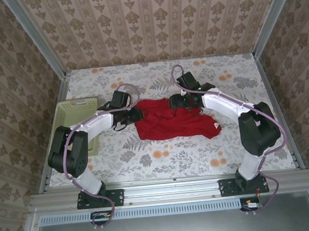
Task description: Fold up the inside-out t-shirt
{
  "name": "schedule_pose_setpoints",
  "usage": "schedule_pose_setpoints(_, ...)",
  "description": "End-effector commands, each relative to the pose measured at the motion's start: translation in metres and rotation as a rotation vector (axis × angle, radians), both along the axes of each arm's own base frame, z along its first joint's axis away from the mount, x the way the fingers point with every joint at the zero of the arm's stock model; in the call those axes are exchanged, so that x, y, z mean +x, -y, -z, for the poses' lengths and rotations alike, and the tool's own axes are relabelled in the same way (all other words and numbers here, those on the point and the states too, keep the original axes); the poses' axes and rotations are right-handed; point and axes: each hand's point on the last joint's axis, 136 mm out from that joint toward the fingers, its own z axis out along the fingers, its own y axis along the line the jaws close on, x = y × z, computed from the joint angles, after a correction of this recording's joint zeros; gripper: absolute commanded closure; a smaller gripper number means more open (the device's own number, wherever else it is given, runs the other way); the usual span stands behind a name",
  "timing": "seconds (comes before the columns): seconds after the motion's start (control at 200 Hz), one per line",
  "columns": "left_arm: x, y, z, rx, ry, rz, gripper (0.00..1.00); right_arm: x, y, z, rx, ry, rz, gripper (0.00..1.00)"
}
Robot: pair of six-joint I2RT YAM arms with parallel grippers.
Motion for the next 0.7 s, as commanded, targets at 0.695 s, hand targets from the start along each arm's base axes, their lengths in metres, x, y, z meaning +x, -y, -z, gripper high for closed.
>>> schedule_pose_setpoints(0.695,-0.054,-0.051,-0.004,0.112,0.046,-0.028,0.98,0.034,-0.052,0.052,-0.155,-0.134,-0.152,0.30)
